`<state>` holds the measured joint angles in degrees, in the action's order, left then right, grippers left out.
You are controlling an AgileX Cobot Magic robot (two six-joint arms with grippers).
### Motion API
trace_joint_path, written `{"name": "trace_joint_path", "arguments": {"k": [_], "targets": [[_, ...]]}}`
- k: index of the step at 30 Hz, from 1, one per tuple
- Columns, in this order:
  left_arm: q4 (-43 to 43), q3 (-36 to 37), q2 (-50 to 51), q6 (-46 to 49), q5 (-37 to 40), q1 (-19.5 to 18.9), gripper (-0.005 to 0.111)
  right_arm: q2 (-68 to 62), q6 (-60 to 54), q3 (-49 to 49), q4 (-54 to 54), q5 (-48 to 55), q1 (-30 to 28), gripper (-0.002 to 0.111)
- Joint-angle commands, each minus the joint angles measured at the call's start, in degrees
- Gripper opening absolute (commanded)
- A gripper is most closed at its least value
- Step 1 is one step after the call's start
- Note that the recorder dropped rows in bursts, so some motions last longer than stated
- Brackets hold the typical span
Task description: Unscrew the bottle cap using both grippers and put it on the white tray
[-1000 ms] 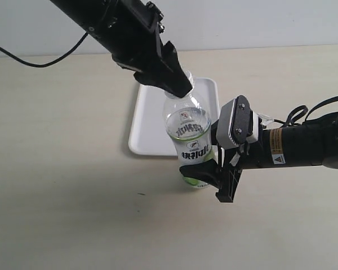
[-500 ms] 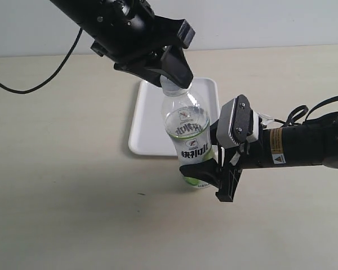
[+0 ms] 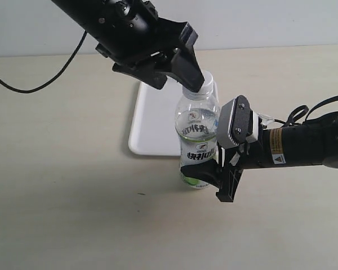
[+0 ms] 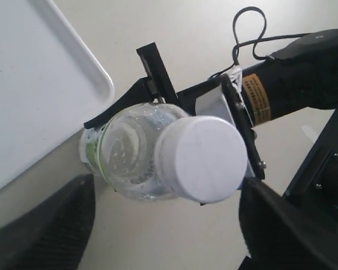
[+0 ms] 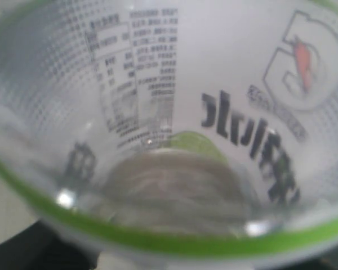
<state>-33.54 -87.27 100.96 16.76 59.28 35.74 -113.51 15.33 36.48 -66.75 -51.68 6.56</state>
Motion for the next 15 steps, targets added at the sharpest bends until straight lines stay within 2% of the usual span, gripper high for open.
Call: {"name": "trace_joint_path", "arguments": {"k": [1,4,11,15], "targets": [[3.42,-4.23,-0.20,2.85,2.59,0.17,0.070,0.57,-0.05,0.49,0.23,0.50,0.09,0.000],[5.44,-8.28,-0.20,8.90,5.59,0.17,0.070,0.57,1.29,0.49,0.23,0.93,0.09,0.000],[5.56,-13.99,-0.20,33.99,9.91,0.28,0.069,0.93,1.87,0.49,0.23,1.52,0.09,0.000],[6.31,-14.17,-0.20,46.47,10.29,0.28,0.061,0.93,1.43,0.49,0.12,2.37,0.09,0.000]]}}
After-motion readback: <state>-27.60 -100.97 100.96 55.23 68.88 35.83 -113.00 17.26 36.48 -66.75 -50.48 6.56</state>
